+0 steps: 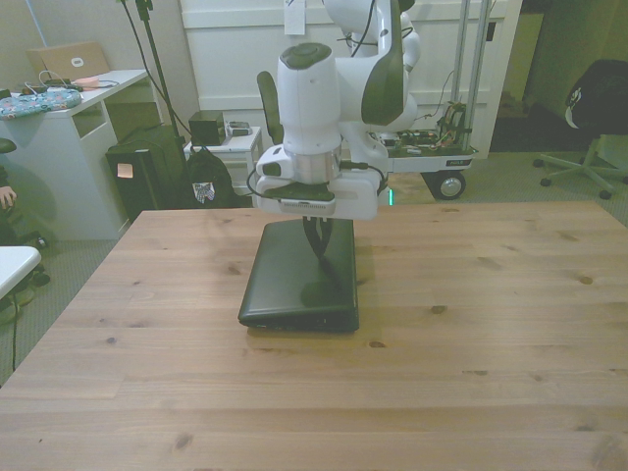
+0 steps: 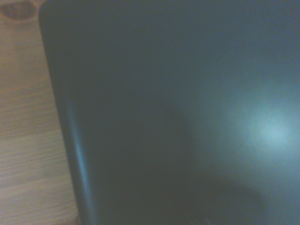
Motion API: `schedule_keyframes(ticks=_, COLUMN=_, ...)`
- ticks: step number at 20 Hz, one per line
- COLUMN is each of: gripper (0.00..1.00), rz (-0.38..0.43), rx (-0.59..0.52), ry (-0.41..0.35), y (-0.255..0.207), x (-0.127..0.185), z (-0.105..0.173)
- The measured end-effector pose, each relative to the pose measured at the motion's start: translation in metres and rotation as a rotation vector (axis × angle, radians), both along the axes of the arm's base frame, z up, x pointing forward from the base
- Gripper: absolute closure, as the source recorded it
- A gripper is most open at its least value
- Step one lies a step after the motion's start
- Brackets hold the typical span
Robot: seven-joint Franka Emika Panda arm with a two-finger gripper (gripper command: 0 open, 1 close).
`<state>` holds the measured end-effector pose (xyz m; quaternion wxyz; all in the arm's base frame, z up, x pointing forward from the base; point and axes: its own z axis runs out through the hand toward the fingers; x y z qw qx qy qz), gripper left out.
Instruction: Close the laptop
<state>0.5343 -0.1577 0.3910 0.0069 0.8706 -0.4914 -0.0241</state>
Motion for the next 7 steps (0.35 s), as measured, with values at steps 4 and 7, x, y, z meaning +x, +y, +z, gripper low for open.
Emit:
schedule_keyframes(ticks=4, gripper=1.0, rz=0.0, rx=-0.001, ry=-0.005, y=0.011, x=0.001, z=-0.004)
schedule_keyframes(ticks=7, gripper=1.0, rz=0.014, rx=-0.007, ry=-0.074, y=0.033, x=-0.001, z=0.04)
